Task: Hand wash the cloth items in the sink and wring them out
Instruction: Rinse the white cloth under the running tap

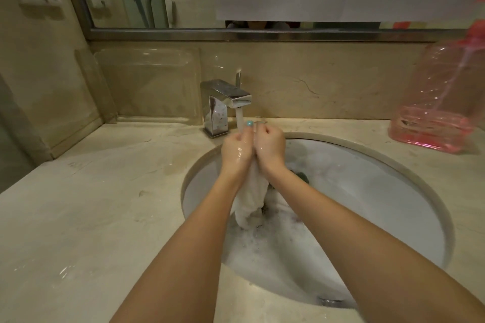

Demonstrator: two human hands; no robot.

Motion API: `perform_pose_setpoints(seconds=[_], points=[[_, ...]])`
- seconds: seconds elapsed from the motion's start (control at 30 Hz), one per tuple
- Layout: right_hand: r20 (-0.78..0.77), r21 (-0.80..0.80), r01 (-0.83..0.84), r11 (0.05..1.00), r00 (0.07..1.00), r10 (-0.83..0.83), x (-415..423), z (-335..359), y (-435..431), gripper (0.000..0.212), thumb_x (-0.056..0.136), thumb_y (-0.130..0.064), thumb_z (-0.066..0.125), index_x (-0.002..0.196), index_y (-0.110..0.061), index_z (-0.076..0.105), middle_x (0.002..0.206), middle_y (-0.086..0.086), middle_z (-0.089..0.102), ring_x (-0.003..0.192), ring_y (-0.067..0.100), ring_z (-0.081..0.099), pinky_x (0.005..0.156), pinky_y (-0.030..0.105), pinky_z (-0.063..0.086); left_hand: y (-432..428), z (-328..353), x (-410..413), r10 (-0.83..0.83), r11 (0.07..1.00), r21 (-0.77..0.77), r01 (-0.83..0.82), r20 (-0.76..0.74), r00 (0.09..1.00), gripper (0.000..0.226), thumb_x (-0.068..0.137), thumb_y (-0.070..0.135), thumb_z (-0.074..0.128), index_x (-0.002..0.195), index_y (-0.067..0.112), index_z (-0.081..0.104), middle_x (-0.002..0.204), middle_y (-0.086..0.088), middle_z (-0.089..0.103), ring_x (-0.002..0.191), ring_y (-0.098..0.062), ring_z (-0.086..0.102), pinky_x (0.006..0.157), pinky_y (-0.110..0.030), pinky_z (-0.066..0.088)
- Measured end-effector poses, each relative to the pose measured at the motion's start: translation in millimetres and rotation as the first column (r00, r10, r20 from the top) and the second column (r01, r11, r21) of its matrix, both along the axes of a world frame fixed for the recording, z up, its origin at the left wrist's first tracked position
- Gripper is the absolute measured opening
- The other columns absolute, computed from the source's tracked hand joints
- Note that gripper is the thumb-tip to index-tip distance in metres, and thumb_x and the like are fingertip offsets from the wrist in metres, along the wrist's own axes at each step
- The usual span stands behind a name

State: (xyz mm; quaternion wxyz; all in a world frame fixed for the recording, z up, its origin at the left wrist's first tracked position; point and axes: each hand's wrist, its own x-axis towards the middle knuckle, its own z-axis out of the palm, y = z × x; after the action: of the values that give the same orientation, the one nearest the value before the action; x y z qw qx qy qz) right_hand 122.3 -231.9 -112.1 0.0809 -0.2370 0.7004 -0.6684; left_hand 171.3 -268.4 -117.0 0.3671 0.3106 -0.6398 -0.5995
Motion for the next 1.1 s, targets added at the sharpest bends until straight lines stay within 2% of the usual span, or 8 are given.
perform_pose_setpoints(seconds=[0.1, 0.3, 0.47, 0.67, 0.73, 0.83, 1.0, 1.1], points=[[-0.144, -0.005, -0.093, 0.996, 0.985, 0.091, 21, 8, -1, 0.049, 0.097, -0.005, 0.045, 0.050, -0.017, 0.040, 0.043, -0.010, 0.037, 0.039, 0.000, 0.038, 0.042, 0.011, 0.029, -19, 1, 2, 0.065, 0.988, 0.141, -0.063, -0.016, 0.998, 0.024, 0.095, 0.014, 0.052, 0.073, 0.009, 0.058, 0.070, -0.010, 0.057, 0.073, -0.023, 0.052, 0.062, -0.033, 0.040], [-0.011, 0.027, 0.132, 0.991, 0.991, -0.132, -12, 10, 9, 0.046, 0.101, -0.012, 0.040, 0.055, -0.014, 0.037, 0.055, 0.001, 0.038, 0.052, 0.012, 0.034, 0.043, 0.020, 0.027, 14, 9, 8, -0.182, 0.981, -0.066, 0.183, 0.016, 0.983, 0.038, 0.103, 0.027, 0.046, 0.072, 0.009, 0.055, 0.066, -0.004, 0.052, 0.063, -0.013, 0.049, 0.055, -0.016, 0.039], [-0.227, -0.032, 0.074, 0.997, 0.971, -0.079, 20, 11, 1, 0.051, 0.099, -0.010, 0.043, 0.049, -0.017, 0.034, 0.048, -0.003, 0.034, 0.044, 0.007, 0.031, 0.042, 0.019, 0.026, -4, 7, 7, -0.071, 0.994, 0.079, 0.070, 0.017, 0.997, 0.028, 0.098, 0.020, 0.053, 0.073, 0.009, 0.059, 0.069, -0.006, 0.059, 0.071, -0.019, 0.052, 0.061, -0.028, 0.042], [-0.113, 0.104, 0.112, 0.988, 0.988, -0.100, -30, -1, 10, 0.049, 0.105, -0.026, 0.037, 0.056, -0.015, 0.037, 0.055, -0.001, 0.038, 0.052, 0.012, 0.033, 0.051, 0.029, 0.025, 10, 9, 6, -0.198, 0.980, 0.015, 0.198, 0.080, 0.977, 0.035, 0.101, 0.046, 0.044, 0.084, 0.018, 0.057, 0.079, 0.003, 0.057, 0.075, -0.009, 0.053, 0.070, -0.024, 0.042], [-0.060, 0.234, -0.018, 0.972, 0.998, 0.032, -40, -7, 12, 0.052, 0.101, -0.049, 0.038, 0.064, -0.013, 0.048, 0.063, 0.000, 0.050, 0.061, 0.014, 0.046, 0.057, 0.023, 0.035, 7, 8, 8, -0.142, 0.986, 0.081, 0.144, -0.022, 0.990, 0.035, 0.101, 0.045, 0.045, 0.083, 0.018, 0.058, 0.081, 0.002, 0.060, 0.077, -0.011, 0.057, 0.073, -0.025, 0.047], [0.241, 0.341, -0.410, 0.846, 0.908, 0.343, -48, -15, 19, 0.092, 0.069, -0.089, 0.046, 0.114, -0.012, 0.064, 0.114, 0.005, 0.067, 0.108, 0.023, 0.060, 0.098, 0.037, 0.045, -11, 9, 13, 0.010, 0.970, 0.241, 0.037, -0.190, 0.982, 0.029, 0.103, 0.038, 0.043, 0.090, 0.019, 0.060, 0.093, -0.005, 0.065, 0.092, -0.022, 0.062, 0.083, -0.035, 0.052], [0.483, 0.132, -0.796, 0.591, 0.572, 0.663, -49, -24, 32, 0.079, 0.078, -0.068, 0.053, 0.136, -0.013, 0.048, 0.132, 0.011, 0.059, 0.121, 0.031, 0.057, 0.088, 0.042, 0.052, -23, 9, 13, 0.051, 0.928, 0.362, 0.082, -0.342, 0.938, 0.025, 0.105, 0.029, 0.040, 0.110, 0.010, 0.055, 0.101, -0.010, 0.061, 0.094, -0.022, 0.061, 0.088, -0.039, 0.053], [0.427, 0.082, -0.768, 0.635, 0.603, 0.674, -50, -17, 35, 0.055, 0.091, -0.038, 0.060, 0.129, 0.000, 0.053, 0.119, 0.015, 0.066, 0.104, 0.028, 0.066, 0.081, 0.035, 0.056, -25, 13, 13, 0.007, 0.925, 0.351, 0.149, -0.406, 0.914, 0.021, 0.105, 0.025, 0.042, 0.113, 0.009, 0.052, 0.112, -0.014, 0.060, 0.107, -0.025, 0.060, 0.096, -0.041, 0.051]])
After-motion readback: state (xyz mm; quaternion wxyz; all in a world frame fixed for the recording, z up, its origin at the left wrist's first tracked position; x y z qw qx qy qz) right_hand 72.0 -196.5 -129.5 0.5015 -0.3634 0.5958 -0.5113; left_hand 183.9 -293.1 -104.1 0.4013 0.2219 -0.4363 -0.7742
